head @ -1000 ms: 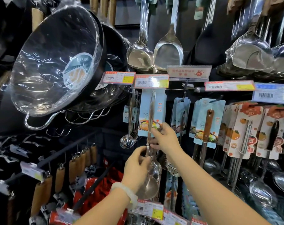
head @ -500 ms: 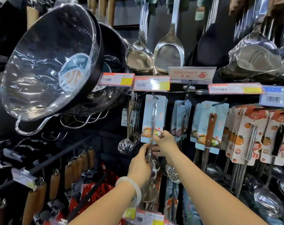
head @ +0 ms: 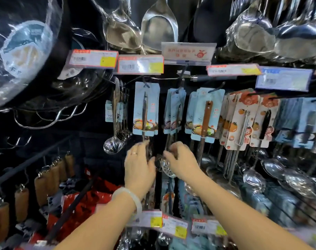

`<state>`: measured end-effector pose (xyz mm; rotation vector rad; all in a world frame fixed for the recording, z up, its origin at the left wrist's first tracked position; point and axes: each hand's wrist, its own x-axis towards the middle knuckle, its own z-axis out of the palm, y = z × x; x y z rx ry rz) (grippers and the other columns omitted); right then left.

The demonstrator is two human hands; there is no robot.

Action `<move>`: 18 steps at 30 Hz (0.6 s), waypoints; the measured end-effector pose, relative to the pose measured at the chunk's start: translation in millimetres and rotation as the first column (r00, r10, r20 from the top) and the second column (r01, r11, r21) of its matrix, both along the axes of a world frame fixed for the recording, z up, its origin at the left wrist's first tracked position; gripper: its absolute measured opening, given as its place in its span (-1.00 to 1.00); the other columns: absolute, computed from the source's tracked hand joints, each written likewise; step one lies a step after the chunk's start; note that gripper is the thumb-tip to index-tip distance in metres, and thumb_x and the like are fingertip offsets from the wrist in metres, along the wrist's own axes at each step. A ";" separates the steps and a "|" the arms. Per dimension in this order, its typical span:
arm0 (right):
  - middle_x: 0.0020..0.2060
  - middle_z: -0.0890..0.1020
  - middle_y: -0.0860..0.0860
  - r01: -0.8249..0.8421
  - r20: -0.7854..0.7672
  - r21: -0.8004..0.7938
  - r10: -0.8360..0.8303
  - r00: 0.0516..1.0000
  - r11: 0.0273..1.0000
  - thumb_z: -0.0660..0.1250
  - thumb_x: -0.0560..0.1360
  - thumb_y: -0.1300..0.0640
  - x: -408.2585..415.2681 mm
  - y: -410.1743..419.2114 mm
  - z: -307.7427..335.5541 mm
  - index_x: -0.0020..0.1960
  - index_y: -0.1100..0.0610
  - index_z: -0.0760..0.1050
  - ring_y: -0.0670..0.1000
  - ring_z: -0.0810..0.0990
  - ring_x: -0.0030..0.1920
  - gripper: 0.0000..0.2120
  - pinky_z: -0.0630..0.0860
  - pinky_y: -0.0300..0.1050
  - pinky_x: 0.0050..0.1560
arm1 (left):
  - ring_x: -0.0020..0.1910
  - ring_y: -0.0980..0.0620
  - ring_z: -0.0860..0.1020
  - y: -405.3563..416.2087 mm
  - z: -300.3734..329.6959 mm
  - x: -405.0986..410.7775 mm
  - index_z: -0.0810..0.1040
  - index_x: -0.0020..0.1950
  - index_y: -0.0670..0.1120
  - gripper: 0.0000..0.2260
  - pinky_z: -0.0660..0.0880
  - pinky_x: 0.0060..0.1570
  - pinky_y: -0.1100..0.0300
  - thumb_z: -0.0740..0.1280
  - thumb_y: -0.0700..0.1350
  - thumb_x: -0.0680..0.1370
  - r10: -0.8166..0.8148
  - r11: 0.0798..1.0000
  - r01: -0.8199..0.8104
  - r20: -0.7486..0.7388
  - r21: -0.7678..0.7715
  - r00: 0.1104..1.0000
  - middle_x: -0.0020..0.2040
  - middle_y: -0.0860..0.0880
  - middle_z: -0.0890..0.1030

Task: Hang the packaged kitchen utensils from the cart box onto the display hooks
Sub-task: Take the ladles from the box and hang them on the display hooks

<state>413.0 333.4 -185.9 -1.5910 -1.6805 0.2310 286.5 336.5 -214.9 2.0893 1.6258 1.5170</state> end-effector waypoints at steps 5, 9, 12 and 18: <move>0.05 0.49 0.13 0.148 0.236 0.049 -0.155 0.959 0.988 0.18 0.55 0.14 63.6 -50.3 -38.7 0.07 0.23 0.45 0.14 0.44 0.12 -0.81 0.31 -0.13 0.05 | 0.55 0.01 -0.15 -30.2 -8.7 82.9 0.02 0.54 -0.07 -0.46 -0.17 0.51 0.10 0.13 -0.20 0.59 -0.314 0.949 0.306 -0.296 -0.074 0.902 0.57 -0.02 -0.08; 0.20 0.49 0.15 0.333 0.330 -0.021 -0.308 0.892 0.943 0.13 0.54 0.04 136.8 -96.3 -60.4 0.21 0.23 0.46 0.18 0.40 0.27 -0.64 0.29 -0.06 0.25 | 0.53 -0.02 -0.28 -64.0 -25.6 154.4 -0.17 0.54 -0.07 -0.35 -0.25 0.49 0.06 0.15 -0.22 0.57 -0.452 0.892 0.409 -0.442 -0.194 0.775 0.56 -0.05 -0.24; 0.38 0.34 0.13 0.455 0.386 -0.041 -0.406 0.828 0.889 0.18 0.58 0.06 199.4 -149.6 -68.7 0.39 0.22 0.29 0.13 0.23 0.43 -0.57 0.11 -0.10 0.42 | 0.52 -0.02 -0.32 -98.2 -35.5 208.6 -0.23 0.53 -0.07 -0.29 -0.27 0.48 0.03 0.19 -0.21 0.56 -0.525 0.848 0.463 -0.525 -0.258 0.670 0.54 -0.06 -0.29; 0.53 0.07 0.14 0.673 0.564 -0.142 -0.500 0.657 0.725 0.08 0.60 -0.01 333.1 -258.1 -82.3 0.52 0.18 -0.01 0.17 0.01 0.52 -0.42 -0.03 0.06 0.53 | 0.51 -0.02 -0.34 -192.0 -40.0 346.5 -0.24 0.53 -0.07 -0.28 -0.27 0.47 -0.06 0.20 -0.13 0.56 -0.588 0.768 0.574 -0.667 -0.283 0.458 0.53 -0.03 -0.32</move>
